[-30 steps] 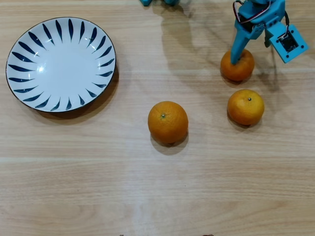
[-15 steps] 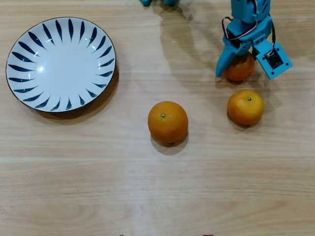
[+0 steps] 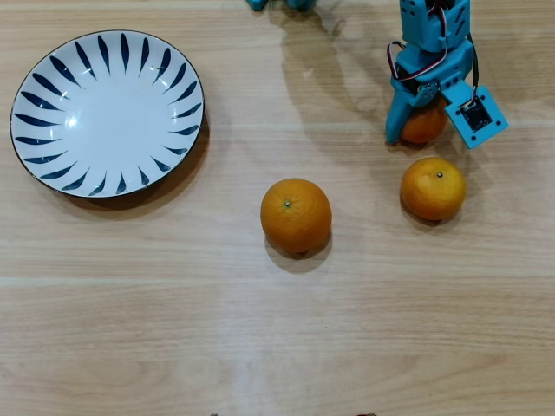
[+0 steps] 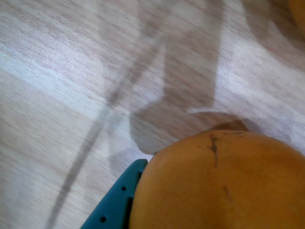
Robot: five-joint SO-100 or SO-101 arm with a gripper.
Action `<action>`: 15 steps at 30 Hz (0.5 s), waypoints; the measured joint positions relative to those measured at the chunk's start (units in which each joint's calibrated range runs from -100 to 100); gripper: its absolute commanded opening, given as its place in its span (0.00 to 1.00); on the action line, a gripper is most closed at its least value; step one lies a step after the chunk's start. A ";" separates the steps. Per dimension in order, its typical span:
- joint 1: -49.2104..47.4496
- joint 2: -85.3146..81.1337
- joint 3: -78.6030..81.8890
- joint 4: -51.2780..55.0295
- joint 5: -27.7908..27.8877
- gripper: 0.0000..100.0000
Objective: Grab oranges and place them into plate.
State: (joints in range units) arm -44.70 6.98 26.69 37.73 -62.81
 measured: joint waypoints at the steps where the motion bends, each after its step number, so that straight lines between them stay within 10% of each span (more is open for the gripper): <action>1: 0.00 0.00 0.00 0.00 0.00 0.34; 15: 5.07 -8.55 9.12 1.64 1.72 0.34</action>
State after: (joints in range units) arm -39.64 -1.57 35.81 39.36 -61.09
